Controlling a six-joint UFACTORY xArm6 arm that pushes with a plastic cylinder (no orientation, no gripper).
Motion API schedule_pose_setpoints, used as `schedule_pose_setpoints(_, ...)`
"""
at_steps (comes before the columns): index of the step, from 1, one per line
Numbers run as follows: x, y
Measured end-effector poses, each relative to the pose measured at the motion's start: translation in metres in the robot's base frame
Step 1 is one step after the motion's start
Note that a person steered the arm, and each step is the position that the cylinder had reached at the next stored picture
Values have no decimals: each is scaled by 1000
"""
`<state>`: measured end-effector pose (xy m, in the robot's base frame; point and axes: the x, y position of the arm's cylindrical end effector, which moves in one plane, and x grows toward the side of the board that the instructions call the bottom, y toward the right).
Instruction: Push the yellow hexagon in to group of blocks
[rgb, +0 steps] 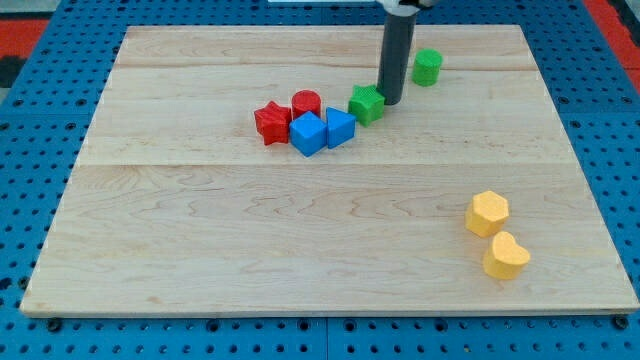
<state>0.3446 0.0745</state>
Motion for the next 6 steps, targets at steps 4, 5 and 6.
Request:
schedule_pose_setpoints(4,-67,-43)
schedule_pose_setpoints(5,-86,-29)
schedule_pose_setpoints(6,-95,-103)
